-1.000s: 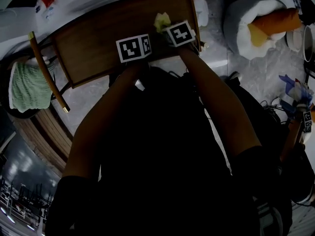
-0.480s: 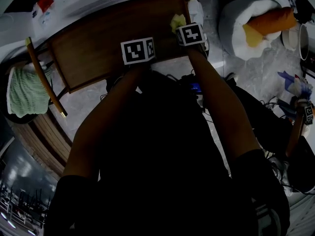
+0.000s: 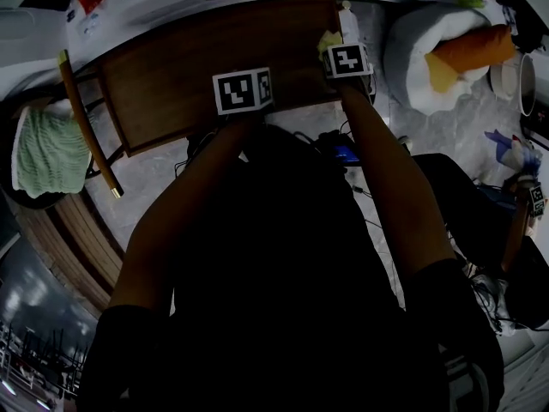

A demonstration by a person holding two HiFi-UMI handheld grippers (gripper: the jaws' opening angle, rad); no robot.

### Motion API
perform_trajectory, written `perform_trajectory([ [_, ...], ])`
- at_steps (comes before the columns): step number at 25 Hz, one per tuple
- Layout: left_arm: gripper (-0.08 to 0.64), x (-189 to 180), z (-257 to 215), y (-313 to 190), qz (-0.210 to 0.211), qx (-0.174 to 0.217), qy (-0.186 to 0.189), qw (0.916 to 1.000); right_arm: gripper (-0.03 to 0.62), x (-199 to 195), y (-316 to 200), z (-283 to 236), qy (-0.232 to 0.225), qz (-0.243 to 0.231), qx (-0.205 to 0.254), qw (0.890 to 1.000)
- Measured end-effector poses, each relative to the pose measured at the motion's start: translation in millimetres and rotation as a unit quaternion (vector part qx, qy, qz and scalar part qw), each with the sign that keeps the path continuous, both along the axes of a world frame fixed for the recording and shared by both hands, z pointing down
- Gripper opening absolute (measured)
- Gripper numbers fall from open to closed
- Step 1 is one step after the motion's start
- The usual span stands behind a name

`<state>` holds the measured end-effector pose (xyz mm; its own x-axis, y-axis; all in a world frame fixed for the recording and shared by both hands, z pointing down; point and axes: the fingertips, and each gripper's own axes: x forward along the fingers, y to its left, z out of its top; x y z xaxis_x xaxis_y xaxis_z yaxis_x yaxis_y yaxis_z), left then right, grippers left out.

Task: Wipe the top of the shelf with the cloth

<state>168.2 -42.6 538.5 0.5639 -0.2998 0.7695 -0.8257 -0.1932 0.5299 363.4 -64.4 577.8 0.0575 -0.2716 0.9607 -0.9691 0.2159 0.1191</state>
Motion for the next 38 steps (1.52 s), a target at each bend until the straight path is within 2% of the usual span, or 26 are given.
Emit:
perform_trajectory([
  [3, 0.011, -29.9, -9.3, -3.4, -0.015, 0.006, 0.003, 0.9999, 0.044, -14.1, -2.4, -14.4, 0.002, -0.008, 0.014, 1.0],
  [6, 0.011, -77.1, -16.6, -12.7, -0.049, 0.011, -0.001, 0.9987, 0.044, -55.2, -17.2, -28.5, -0.03, -0.029, 0.045, 0.998],
  [12, 0.011, -185.8, -30.6, -24.0, -0.109, 0.015, -0.024, 0.9937, 0.044, -184.6, -41.4, -47.0, -0.109, -0.08, 0.081, 0.988],
  [16, 0.011, -245.5, -41.2, -28.1, -0.129, 0.022, -0.034, 0.9909, 0.044, -279.1, -45.7, -49.4, -0.151, -0.12, 0.083, 0.978],
  [19, 0.011, -278.3, -53.1, -30.1, -0.129, 0.032, -0.047, 0.99, 0.044, -347.5, -45.3, -48.2, -0.189, -0.146, 0.082, 0.968],
  [22, 0.011, -301.0, -67.3, -31.6, -0.118, 0.05, -0.062, 0.9898, 0.044, -406.2, -43.2, -44.7, -0.227, -0.167, 0.08, 0.956],
  [27, 0.011, -332.5, -81.9, -34.7, -0.118, 0.062, -0.057, 0.9894, 0.044, -474.9, -44.1, -30.4, -0.256, -0.179, 0.076, 0.947],
  [34, 0.011, -362.6, -77.4, -33.8, -0.114, 0.052, -0.055, 0.9906, 0.044, -541.2, -39.9, -9.7, -0.304, -0.196, 0.058, 0.93],
  [38, 0.011, -371.8, -72.4, -34.0, -0.116, 0.045, -0.05, 0.991, 0.044, -566.5, -37.5, 4.9, -0.314, -0.201, 0.043, 0.927],
])
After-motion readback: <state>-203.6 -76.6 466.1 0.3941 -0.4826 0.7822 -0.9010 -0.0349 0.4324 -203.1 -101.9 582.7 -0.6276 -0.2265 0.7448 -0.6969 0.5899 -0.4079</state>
